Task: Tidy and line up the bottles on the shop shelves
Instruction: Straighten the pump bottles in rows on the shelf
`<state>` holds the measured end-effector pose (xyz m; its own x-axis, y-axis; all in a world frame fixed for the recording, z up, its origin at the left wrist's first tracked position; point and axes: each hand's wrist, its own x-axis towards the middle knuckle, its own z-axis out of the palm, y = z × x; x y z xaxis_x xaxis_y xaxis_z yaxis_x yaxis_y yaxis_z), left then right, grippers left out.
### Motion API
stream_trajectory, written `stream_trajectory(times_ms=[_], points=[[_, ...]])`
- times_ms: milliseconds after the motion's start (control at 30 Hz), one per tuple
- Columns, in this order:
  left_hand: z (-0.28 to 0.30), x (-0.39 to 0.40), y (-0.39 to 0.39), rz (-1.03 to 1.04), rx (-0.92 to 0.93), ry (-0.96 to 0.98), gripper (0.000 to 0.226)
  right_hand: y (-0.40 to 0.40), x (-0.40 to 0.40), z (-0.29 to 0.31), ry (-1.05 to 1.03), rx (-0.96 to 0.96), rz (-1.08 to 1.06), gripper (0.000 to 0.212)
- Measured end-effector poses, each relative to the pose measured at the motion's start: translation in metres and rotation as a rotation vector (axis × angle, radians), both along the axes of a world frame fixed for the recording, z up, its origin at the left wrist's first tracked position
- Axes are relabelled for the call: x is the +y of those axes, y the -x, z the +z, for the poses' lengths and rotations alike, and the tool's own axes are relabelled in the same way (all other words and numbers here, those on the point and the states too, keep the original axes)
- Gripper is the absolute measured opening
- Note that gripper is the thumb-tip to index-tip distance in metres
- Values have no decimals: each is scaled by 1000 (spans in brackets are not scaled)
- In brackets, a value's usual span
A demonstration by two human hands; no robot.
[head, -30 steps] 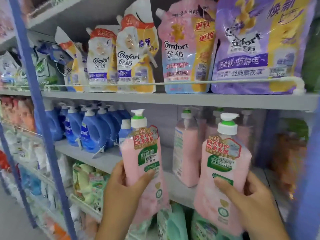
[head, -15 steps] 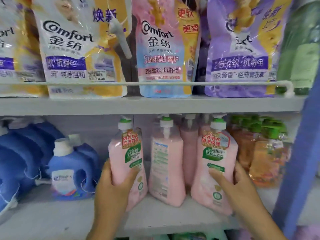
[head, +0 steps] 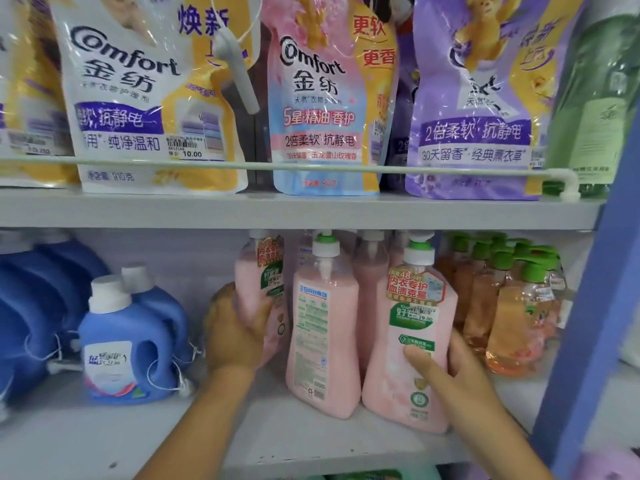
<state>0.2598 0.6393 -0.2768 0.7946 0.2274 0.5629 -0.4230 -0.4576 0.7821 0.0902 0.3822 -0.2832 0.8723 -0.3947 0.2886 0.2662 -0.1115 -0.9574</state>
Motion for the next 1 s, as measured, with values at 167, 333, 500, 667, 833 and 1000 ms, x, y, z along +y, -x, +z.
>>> stream_trajectory(times_ms=[167, 333, 500, 667, 833, 1000], points=[[3, -30, 58, -410, 10, 180, 72, -4, 0, 3, -4, -11, 58, 49], [-3, -47, 64, -432, 100, 111, 107, -6, 5, 4, -15, 13, 75, 49], [-16, -12, 60, -237, -118, 160, 108, -20, 25, -4, 0, 18, 137, 41], [-7, 26, 48, -138, -152, 152, 105, -44, 62, -4, 4, 3, 183, 42], [-9, 10, 75, 51, -488, -11, 71, -62, 103, -4, 137, -81, 136, 46], [-10, -46, 93, -192, -426, 36, 88, -63, 82, 1, 479, -91, 179, 40]])
